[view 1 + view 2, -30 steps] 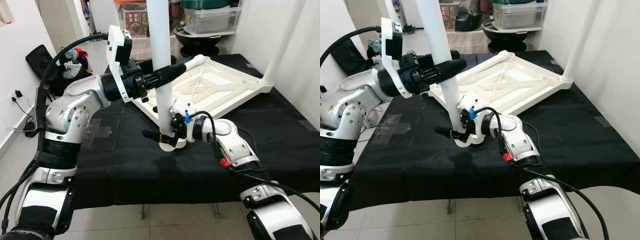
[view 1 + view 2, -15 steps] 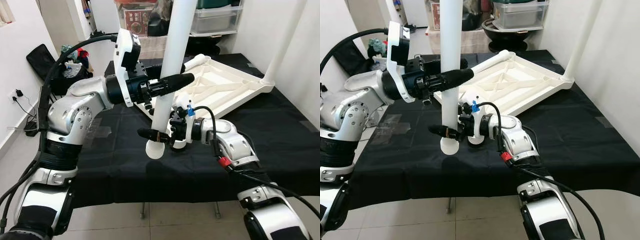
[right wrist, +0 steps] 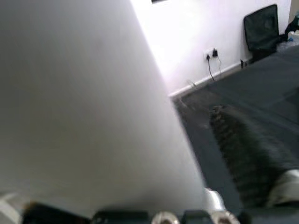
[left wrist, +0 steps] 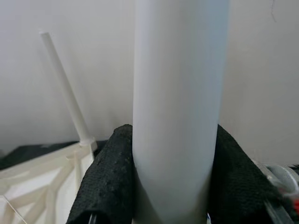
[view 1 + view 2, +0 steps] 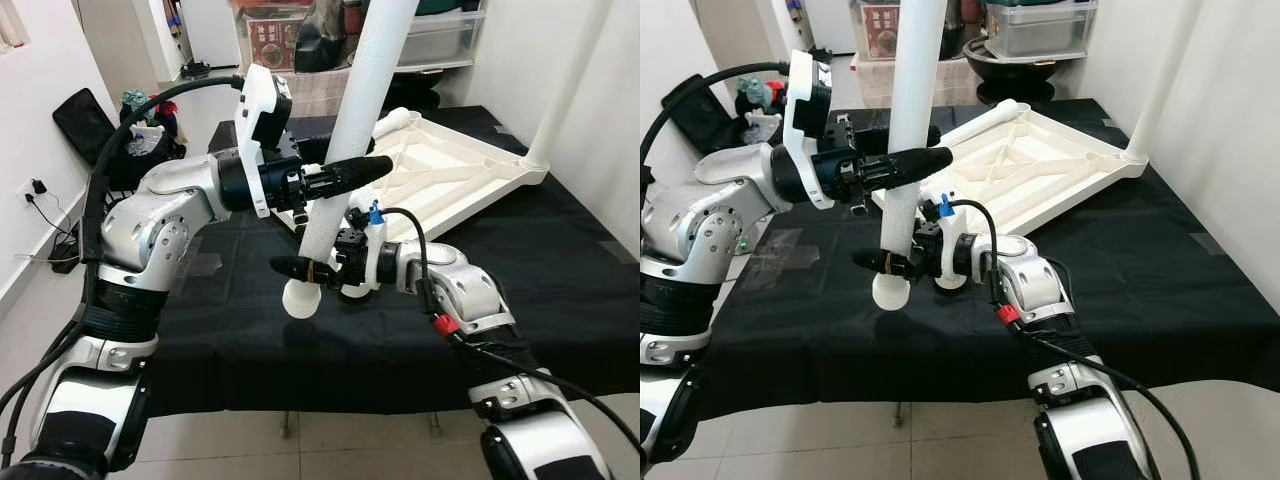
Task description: Building children table
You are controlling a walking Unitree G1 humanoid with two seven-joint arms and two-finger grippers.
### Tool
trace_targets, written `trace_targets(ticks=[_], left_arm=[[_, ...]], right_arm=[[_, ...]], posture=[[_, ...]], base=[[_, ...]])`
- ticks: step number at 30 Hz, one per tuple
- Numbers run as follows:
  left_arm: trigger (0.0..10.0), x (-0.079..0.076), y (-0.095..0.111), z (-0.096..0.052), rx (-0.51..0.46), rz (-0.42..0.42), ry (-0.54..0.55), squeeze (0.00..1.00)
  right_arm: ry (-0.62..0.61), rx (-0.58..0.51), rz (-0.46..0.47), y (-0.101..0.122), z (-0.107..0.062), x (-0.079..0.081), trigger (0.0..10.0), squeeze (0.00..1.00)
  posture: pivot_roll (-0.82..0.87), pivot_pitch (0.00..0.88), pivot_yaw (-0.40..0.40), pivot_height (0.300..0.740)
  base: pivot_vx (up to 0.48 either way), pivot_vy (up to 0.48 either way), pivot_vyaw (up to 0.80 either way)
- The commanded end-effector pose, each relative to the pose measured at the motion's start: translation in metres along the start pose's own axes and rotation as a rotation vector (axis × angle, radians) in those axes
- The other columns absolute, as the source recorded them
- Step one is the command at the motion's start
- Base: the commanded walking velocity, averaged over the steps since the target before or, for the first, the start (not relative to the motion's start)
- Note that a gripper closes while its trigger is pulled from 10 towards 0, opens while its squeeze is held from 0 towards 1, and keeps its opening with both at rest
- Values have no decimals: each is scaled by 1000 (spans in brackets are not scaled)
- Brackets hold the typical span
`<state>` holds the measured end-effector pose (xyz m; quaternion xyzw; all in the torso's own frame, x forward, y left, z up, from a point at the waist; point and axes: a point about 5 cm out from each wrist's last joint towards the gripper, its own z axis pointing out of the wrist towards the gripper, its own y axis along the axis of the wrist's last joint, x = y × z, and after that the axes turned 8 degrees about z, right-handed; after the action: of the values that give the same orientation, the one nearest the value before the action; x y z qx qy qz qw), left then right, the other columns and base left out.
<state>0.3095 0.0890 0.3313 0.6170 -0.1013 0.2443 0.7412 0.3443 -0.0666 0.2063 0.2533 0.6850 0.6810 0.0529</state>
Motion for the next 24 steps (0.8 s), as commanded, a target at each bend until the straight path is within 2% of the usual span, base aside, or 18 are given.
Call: trace_targets(ticks=[1,10,13,18,19,23,24], left_arm=[[10000,-10,-1,11,-28,-20,-69,0],[10000,-9,1,12,-45,-13,-50,0],[10000,-8,2,12,-50,-10,-40,0],[10000,1,4,12,-84,-5,40,0],[10000,3,6,10,-91,3,47,1000],[10000,11,15,5,-135,0,91,1000],[10000,16,23,1,-174,-8,122,1000]], right_arm=[[23,-53,-12,16,10,10,0,0],[91,-217,73,32,14,26,0,0],[88,-226,66,32,15,27,0,0],[35,-208,22,31,13,23,0,0],[16,-202,11,31,12,21,0,0],[-47,-186,-11,31,9,13,0,0],[-100,-177,-25,30,6,7,0,0]], posture=[[31,0,-2,740],[26,0,0,740],[26,0,0,740],[24,0,1,740],[22,0,3,740],[22,0,4,740],[23,0,5,740]], base=[[0,0,0],[0,0,0],[0,0,0],[0,0,0],[0,0,0],[0,0,0],[0,0,0]])
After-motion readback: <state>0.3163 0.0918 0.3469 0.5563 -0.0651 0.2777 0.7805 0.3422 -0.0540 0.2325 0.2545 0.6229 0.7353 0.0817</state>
